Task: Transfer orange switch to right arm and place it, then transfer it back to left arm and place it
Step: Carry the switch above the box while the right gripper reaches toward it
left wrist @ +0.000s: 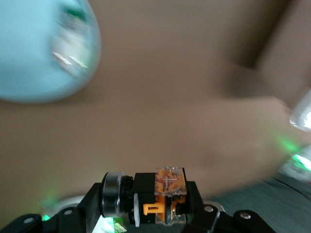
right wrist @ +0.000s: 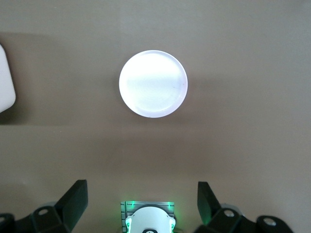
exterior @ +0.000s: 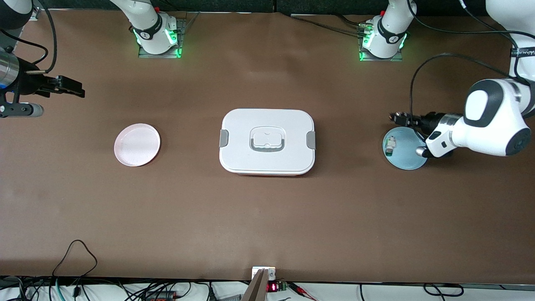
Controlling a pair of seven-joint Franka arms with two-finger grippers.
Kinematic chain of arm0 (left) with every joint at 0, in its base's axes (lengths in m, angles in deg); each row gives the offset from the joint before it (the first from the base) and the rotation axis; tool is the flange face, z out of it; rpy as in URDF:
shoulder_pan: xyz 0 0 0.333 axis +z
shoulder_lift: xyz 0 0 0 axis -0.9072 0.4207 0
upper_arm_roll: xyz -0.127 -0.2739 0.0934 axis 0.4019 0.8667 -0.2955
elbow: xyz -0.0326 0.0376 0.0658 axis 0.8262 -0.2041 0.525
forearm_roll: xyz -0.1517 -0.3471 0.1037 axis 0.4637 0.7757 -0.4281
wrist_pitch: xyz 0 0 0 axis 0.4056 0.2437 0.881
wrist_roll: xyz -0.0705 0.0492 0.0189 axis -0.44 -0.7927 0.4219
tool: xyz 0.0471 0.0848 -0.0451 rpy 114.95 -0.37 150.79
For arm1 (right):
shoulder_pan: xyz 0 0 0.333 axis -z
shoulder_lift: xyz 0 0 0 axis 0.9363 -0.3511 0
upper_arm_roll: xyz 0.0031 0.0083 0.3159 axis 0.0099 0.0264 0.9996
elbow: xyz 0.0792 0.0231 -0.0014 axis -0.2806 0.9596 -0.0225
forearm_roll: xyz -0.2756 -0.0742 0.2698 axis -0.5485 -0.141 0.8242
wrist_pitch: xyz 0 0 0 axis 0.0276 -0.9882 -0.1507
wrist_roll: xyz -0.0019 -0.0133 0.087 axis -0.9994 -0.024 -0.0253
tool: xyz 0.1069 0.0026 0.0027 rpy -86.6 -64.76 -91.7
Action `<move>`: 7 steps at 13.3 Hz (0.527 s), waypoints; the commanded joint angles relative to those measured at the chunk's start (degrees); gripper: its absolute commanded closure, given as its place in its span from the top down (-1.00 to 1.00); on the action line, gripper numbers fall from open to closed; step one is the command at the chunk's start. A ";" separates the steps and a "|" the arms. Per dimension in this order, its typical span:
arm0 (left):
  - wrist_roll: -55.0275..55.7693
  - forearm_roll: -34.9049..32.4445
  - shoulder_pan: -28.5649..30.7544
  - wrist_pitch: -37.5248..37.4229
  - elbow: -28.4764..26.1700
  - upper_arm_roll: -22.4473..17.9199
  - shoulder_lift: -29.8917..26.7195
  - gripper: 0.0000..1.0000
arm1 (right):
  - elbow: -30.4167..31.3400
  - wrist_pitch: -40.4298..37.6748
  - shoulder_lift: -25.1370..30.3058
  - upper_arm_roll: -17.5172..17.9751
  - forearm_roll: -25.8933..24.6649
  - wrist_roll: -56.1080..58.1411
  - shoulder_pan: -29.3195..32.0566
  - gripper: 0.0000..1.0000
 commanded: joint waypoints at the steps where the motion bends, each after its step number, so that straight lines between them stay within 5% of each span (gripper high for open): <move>1: 12.47 9.51 0.01 -11.96 8.81 3.09 0.55 -0.65 | -1.94 -0.33 -0.02 0.02 3.91 0.34 -2.14 1.00; 4: 31.10 19.17 0.18 -17.62 15.25 7.84 0.02 -0.64 | -2.29 0.11 0.25 0.02 9.90 -0.28 -2.14 1.00; 7: 46.06 33.50 0.01 -17.28 18.06 9.94 -1.83 -0.71 | -2.21 0.38 -0.02 -0.59 22.26 -0.28 -1.18 1.00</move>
